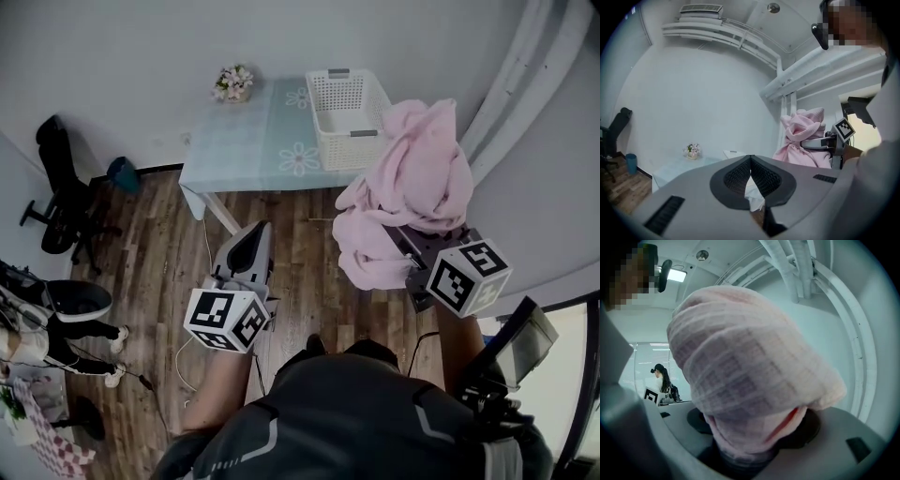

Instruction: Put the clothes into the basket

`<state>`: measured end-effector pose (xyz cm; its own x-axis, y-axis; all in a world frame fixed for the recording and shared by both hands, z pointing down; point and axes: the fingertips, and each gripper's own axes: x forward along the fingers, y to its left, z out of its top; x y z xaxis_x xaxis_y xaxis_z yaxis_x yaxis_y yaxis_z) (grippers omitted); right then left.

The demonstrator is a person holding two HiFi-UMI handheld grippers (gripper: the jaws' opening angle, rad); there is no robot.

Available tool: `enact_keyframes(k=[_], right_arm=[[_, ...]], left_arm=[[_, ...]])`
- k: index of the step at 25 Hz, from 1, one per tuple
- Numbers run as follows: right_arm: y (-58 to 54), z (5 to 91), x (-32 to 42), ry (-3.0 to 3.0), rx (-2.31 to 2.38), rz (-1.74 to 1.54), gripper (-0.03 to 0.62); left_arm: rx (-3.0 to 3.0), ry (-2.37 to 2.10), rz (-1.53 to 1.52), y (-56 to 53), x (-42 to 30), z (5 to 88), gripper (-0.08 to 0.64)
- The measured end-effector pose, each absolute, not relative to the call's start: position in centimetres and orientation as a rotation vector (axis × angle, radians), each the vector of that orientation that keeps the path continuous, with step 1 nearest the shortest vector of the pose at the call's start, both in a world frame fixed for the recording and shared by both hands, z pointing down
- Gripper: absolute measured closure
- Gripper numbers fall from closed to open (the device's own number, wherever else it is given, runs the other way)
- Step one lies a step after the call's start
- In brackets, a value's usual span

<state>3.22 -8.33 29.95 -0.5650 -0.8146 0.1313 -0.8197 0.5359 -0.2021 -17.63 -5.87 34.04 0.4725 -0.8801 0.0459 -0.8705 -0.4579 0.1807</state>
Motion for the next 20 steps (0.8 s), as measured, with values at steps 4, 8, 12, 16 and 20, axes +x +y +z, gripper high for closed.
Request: enact_keyframes(k=[4,8,12,16,20], right_arm=[[-10.5,30.1,1.8,-2.693,1.472,0.417,0.255],[-12.8,29.7,1.7,-2.685,1.482,0.424,0.255],[-18.5,31.8,2.2,-2.695,1.476,0.462,0.255],[-22.5,32.1,2.3,-2.732,1.468,0.486,0.255],[-24.7,30.2,2.9,-2.734,1.477,0.517,0.255]], left_arm=[[2.531,-1.48,-0.125,-8.1,-18.9,34.4,0.549],[2.516,-1.456,-0.146,-10.6,-18.8,34.8,0.549],[2.501,-1.45,-0.145,-15.5,-18.0,36.8,0.551],[2.52,-1.491,-0.135,-18.9,-18.1,36.1,0.549],[2.528,-1.51,-0.129,-20.7,-17.6,33.8,0.551]])
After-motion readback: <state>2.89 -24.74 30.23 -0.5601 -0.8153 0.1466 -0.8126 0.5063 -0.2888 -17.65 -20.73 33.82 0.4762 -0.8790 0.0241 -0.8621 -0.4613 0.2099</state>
